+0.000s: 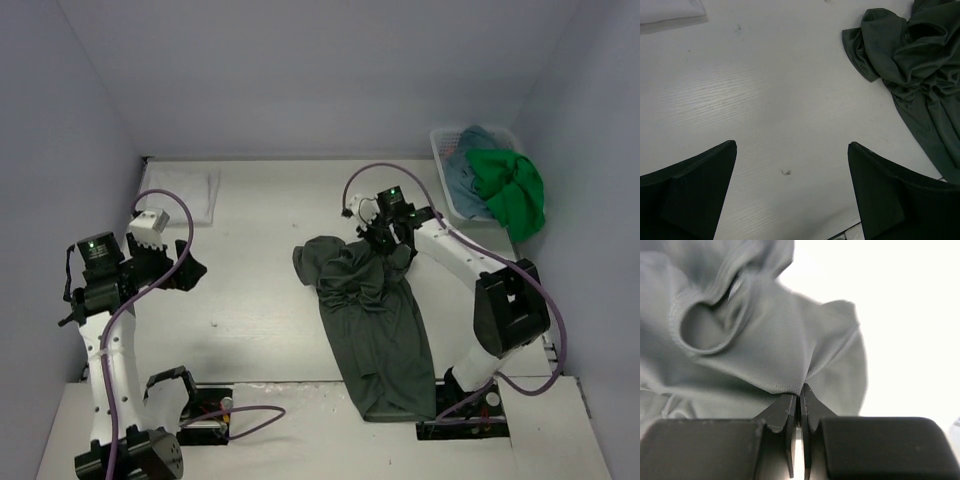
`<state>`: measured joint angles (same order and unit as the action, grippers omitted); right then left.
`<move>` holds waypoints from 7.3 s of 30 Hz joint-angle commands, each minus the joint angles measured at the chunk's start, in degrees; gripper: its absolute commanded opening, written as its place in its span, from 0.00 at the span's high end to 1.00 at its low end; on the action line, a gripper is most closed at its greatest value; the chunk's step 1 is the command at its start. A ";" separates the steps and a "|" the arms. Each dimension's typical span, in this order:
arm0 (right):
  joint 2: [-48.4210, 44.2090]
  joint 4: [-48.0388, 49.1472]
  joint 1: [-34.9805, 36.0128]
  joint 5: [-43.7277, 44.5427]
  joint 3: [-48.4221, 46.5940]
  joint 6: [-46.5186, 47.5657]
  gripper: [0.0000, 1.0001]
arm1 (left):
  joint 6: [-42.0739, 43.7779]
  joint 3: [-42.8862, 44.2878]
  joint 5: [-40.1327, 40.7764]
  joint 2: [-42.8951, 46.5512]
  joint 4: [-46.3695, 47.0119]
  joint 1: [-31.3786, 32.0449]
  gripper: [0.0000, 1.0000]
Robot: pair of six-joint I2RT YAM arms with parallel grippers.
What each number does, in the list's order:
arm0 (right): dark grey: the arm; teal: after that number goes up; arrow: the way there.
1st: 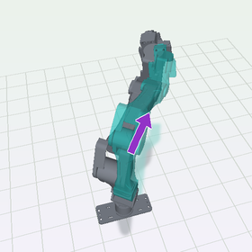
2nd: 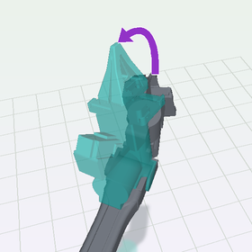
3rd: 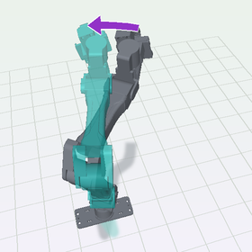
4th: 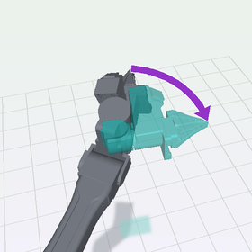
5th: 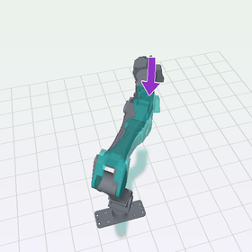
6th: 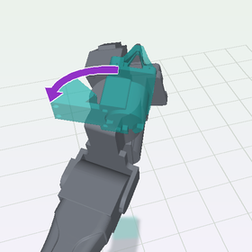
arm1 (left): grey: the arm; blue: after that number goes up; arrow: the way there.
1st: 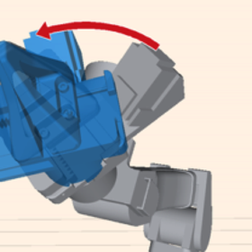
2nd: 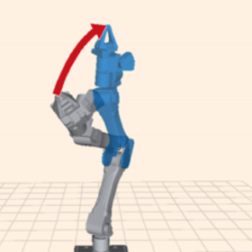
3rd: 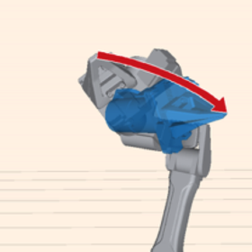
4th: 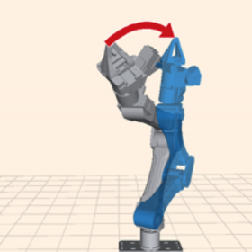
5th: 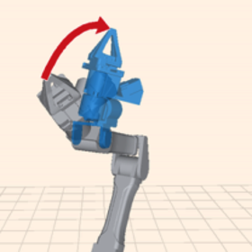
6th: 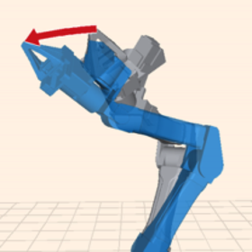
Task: Fold and stack the t-shirts
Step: Move the tshirt to the center of the board, then flatten the tshirt out
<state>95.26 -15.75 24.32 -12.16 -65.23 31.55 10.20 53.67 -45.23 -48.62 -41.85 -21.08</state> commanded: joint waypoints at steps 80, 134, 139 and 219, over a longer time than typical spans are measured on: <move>-27.41 -9.30 -2.69 6.54 -12.90 -4.13 1.00 | -12.04 50.57 -14.53 -84.97 39.56 49.29 0.17; -42.36 -7.47 -5.77 -4.80 -11.69 -5.98 1.00 | -15.91 45.91 -11.63 -12.02 22.51 30.57 1.00; -32.88 4.29 -5.95 -0.24 -6.49 -4.57 1.00 | -12.23 43.72 -9.18 -17.54 22.86 30.57 1.00; 32.81 16.01 3.63 27.36 -47.75 -10.10 0.00 | 1.49 22.18 18.08 -32.68 29.37 29.08 1.00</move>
<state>130.19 3.18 25.32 10.63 -115.09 21.45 10.50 75.90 -27.75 -83.88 -14.57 8.54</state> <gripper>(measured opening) 0.940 0.012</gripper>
